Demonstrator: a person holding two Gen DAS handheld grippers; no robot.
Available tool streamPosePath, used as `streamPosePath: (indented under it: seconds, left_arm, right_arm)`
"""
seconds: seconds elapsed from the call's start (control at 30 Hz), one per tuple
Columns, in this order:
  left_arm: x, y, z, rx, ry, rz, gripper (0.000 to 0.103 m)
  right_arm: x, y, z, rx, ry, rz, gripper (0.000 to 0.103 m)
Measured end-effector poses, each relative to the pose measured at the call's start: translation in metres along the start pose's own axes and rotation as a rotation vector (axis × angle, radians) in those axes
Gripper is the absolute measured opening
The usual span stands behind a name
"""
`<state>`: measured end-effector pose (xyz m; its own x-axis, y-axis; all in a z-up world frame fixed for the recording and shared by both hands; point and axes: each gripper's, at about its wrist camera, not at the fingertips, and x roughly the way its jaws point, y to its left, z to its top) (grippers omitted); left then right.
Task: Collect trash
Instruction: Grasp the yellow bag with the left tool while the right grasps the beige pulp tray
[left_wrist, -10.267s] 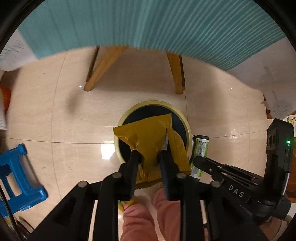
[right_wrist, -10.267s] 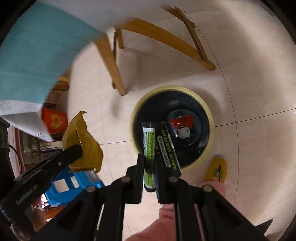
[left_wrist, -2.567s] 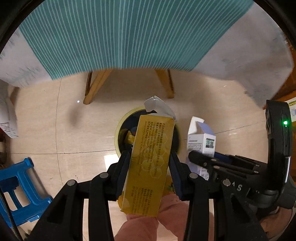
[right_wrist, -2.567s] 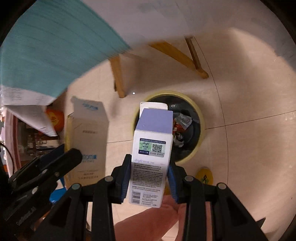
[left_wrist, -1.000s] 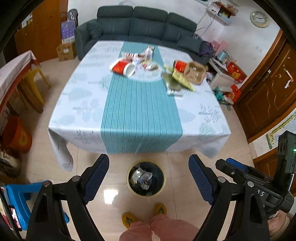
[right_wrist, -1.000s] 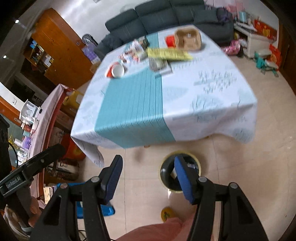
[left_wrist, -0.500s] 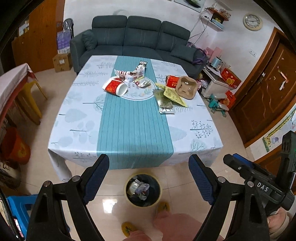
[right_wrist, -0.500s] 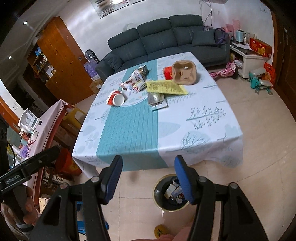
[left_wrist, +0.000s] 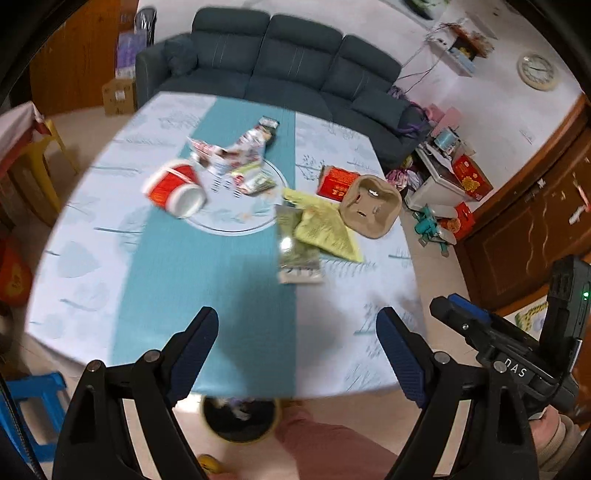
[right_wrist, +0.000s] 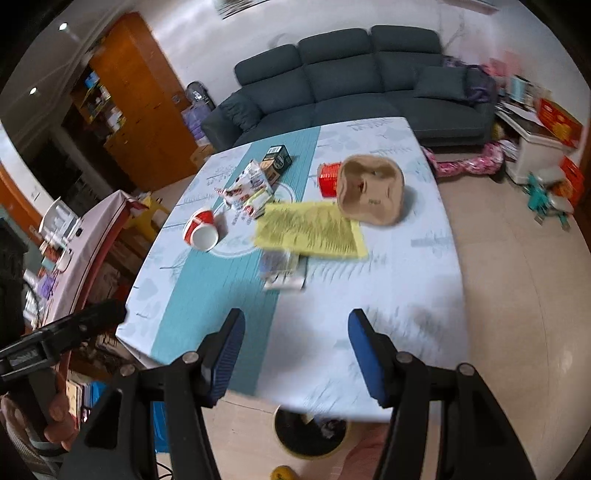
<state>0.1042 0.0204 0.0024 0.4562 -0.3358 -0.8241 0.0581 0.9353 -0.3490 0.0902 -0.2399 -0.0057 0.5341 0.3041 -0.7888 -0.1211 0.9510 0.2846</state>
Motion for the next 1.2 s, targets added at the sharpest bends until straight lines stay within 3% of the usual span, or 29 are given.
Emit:
streamPosePath:
  seconds: [0.4,0.6,0.7,0.87,0.93,1.07,1.13,1.17,1.2]
  left_arm:
    - [0.117,-0.017,0.065,-0.162,0.081,0.050,0.077]
    - [0.157,-0.008,0.077,-0.223,0.122,0.082,0.076]
    - [0.168,-0.007,0.080,-0.237,0.134,0.080,0.069]
    - [0.183,-0.009,0.087,-0.244,0.144,0.081,0.067]
    - [0.191,-0.011,0.090,-0.245,0.154,0.074,0.061]
    - [0.201,-0.017,0.092,-0.230,0.176,0.068,0.045]
    - [0.203,-0.021,0.093,-0.222,0.176,0.068,0.033]
    - [0.202,-0.022,0.093,-0.217,0.174,0.067,0.017]
    - [0.202,-0.023,0.093,-0.213,0.175,0.061,0.014]
  right_arm:
    - [0.084,-0.099,0.096,-0.039,0.118,-0.001,0.058]
    - [0.127,-0.117,0.120,-0.053,0.161,-0.005,0.058]
    - [0.147,-0.121,0.128,-0.073,0.190,-0.007,0.058]
    - [0.171,-0.123,0.135,-0.095,0.225,0.004,0.058]
    - [0.177,-0.121,0.136,-0.107,0.233,0.010,0.057]
    - [0.188,-0.118,0.138,-0.129,0.252,0.028,0.039]
    - [0.192,-0.116,0.138,-0.136,0.257,0.024,0.030]
    - [0.192,-0.116,0.138,-0.139,0.256,0.019,0.023]
    - [0.192,-0.116,0.138,-0.141,0.254,0.015,0.016]
